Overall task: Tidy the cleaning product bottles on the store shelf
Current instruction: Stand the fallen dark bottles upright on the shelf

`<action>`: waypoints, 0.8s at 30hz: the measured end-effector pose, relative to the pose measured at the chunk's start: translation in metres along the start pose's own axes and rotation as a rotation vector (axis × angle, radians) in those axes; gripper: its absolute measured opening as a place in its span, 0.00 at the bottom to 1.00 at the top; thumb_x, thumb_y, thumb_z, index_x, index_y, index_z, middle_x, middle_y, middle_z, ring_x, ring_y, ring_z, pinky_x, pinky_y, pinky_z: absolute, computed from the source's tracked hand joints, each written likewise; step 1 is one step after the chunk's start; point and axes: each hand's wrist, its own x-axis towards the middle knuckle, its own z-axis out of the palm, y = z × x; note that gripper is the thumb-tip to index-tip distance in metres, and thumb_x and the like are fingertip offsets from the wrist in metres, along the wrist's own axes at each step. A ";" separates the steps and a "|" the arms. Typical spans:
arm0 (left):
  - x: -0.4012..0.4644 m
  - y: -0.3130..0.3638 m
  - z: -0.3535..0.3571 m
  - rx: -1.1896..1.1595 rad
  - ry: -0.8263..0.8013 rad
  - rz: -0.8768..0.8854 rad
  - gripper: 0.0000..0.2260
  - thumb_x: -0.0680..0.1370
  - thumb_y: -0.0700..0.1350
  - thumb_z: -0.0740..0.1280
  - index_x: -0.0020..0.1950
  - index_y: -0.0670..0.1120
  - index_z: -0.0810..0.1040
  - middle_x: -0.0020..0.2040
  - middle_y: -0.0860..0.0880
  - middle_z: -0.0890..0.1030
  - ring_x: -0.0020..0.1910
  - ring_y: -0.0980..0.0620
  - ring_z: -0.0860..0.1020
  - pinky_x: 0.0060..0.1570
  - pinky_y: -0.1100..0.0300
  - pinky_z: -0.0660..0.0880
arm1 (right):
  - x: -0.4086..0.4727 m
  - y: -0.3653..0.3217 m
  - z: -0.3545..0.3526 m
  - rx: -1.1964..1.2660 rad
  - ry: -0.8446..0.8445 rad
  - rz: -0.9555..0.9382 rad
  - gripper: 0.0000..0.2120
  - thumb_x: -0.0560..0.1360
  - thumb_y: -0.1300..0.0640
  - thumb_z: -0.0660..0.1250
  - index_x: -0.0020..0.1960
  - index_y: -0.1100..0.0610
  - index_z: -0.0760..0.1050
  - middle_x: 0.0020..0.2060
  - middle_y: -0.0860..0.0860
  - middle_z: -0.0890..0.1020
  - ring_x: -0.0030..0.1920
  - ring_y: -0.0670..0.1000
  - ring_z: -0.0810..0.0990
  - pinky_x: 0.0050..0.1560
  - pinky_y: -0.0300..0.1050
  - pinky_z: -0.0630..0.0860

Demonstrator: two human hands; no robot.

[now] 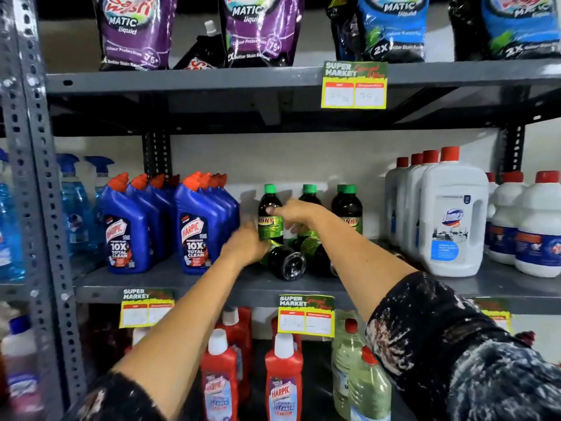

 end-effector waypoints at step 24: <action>-0.036 -0.028 0.027 0.353 -0.315 -0.030 0.36 0.78 0.64 0.48 0.78 0.42 0.53 0.79 0.42 0.55 0.76 0.45 0.57 0.72 0.51 0.55 | 0.031 0.032 0.109 0.545 0.493 -0.174 0.47 0.65 0.54 0.78 0.74 0.62 0.54 0.67 0.60 0.70 0.66 0.56 0.72 0.60 0.38 0.66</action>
